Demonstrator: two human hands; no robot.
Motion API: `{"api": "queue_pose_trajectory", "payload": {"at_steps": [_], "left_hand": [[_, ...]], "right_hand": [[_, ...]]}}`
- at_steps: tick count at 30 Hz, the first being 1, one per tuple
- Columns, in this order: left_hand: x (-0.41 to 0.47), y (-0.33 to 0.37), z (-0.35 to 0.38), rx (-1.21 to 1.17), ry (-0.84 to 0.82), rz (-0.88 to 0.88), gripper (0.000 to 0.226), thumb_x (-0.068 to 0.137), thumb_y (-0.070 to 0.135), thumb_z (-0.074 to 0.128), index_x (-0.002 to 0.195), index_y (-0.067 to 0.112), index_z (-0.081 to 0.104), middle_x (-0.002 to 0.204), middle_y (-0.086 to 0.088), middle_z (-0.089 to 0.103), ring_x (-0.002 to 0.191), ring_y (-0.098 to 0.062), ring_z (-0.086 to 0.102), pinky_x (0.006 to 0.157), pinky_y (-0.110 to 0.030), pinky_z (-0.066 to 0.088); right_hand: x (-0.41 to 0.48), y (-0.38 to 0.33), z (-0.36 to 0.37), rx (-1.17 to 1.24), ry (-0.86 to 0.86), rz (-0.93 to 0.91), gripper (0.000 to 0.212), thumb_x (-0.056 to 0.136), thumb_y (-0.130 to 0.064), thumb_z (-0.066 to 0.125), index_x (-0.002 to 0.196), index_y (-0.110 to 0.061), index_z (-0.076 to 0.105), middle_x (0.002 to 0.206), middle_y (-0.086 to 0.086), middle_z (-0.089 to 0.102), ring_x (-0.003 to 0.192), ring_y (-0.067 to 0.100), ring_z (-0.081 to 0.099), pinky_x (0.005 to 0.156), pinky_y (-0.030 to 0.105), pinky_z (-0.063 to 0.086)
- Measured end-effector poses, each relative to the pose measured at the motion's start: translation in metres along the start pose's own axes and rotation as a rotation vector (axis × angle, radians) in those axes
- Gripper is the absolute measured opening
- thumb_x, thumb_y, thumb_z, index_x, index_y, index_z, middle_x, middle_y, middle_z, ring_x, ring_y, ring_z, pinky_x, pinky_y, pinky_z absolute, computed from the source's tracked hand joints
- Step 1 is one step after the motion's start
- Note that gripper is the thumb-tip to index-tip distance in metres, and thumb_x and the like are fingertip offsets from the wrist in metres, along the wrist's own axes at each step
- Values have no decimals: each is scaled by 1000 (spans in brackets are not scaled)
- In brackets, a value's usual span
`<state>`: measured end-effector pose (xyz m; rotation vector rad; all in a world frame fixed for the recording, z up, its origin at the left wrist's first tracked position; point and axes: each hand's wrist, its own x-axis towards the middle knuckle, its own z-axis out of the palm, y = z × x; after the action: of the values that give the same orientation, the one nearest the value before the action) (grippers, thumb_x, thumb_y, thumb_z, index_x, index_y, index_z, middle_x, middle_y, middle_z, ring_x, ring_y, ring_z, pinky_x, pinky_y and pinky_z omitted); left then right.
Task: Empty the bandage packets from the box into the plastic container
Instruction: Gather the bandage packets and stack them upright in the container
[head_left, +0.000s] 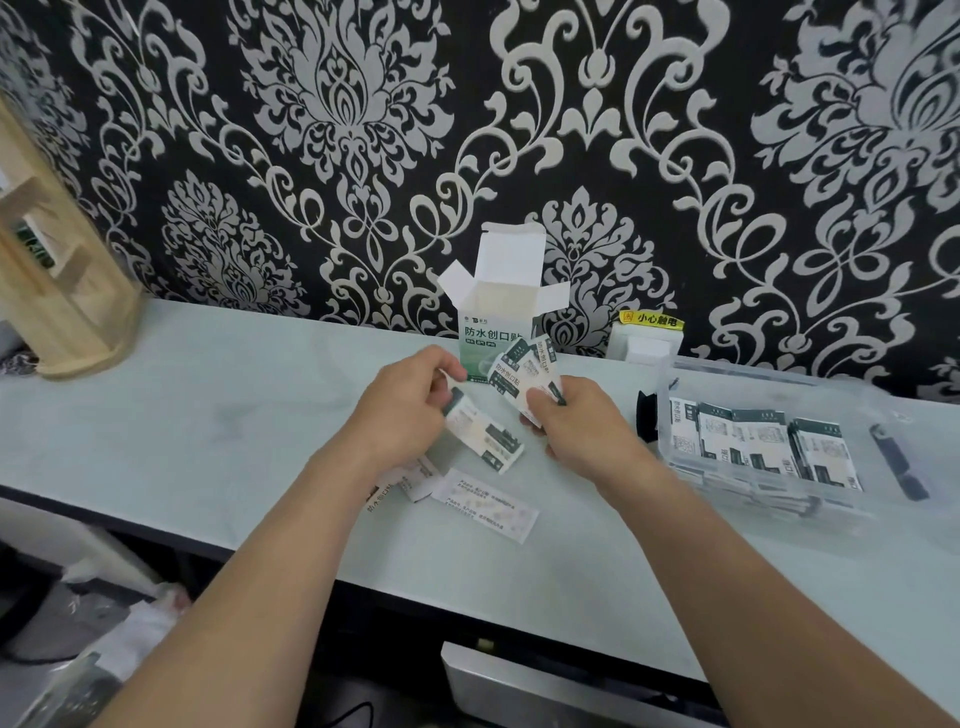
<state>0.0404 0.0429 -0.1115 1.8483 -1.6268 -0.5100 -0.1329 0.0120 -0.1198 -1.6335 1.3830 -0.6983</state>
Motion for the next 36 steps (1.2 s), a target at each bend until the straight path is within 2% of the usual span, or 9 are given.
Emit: {"api": "queue_pose_trajectory", "payload": {"at_steps": [3, 5, 10, 14, 17, 20, 23, 30, 36], "left_hand": [[0, 4, -11, -74, -8, 114, 39, 94, -4, 44, 95, 33, 56, 89, -12, 56, 74, -16, 48, 68, -32, 45], [-1, 7, -10, -118, -1, 151, 36, 95, -4, 44, 99, 29, 59, 83, -5, 52, 71, -14, 46, 67, -30, 43], [-2, 23, 5, -5, 72, 246, 42, 84, -9, 48, 107, 24, 57, 76, 6, 46, 71, -10, 45, 70, -32, 45], [-4, 27, 12, 30, 89, 284, 35, 87, -2, 51, 114, 21, 53, 77, 8, 48, 70, -6, 47, 64, -24, 38], [-5, 22, 4, 88, 85, 178, 20, 94, 13, 53, 110, 24, 47, 79, 9, 53, 71, -10, 52, 64, -28, 39], [-13, 18, -7, 344, -313, 74, 27, 80, 36, 73, 100, 31, 54, 93, 11, 58, 83, -12, 57, 75, -31, 48], [-22, 22, 1, 548, -584, 133, 44, 71, 32, 81, 109, 34, 59, 106, 12, 53, 99, -11, 53, 89, -29, 46], [-19, 18, 5, 484, -527, 106, 41, 68, 20, 84, 100, 33, 62, 86, 15, 57, 83, -9, 55, 71, -22, 43], [-19, 16, 5, 455, -544, 121, 23, 70, 17, 80, 77, 32, 64, 82, 11, 58, 80, -11, 57, 72, -26, 49]], "right_hand": [[-3, -3, -2, 216, -86, 61, 21, 101, -18, 42, 102, -11, 62, 95, 6, 71, 75, 13, 64, 78, 34, 53], [-7, -6, -3, 436, -228, 144, 22, 103, -17, 41, 110, -9, 60, 100, 13, 72, 82, 24, 70, 81, 39, 57], [-14, -12, -5, 648, -415, 200, 35, 104, -29, 38, 115, -2, 59, 91, 23, 72, 66, 26, 67, 61, 33, 57], [-17, -13, -5, 527, -409, 131, 24, 103, -26, 44, 103, -7, 59, 72, 11, 66, 53, 15, 56, 54, 24, 45], [-15, -7, -6, 328, -296, 89, 21, 103, -22, 40, 101, -10, 57, 71, 7, 64, 51, 13, 60, 54, 24, 47], [-11, -3, -9, 287, -190, 106, 23, 104, -22, 37, 105, -8, 55, 74, 10, 62, 53, 18, 65, 52, 25, 52], [-10, -2, -11, 275, -167, 118, 22, 103, -21, 37, 102, -9, 55, 77, 12, 63, 57, 19, 62, 53, 25, 53], [-13, -4, -10, 192, -203, 136, 24, 103, -20, 38, 86, -15, 55, 74, 10, 64, 54, 16, 59, 55, 27, 52], [-17, -1, -12, 196, -238, 171, 24, 103, -23, 39, 89, -12, 56, 71, 7, 63, 56, 15, 57, 58, 25, 50]]}}
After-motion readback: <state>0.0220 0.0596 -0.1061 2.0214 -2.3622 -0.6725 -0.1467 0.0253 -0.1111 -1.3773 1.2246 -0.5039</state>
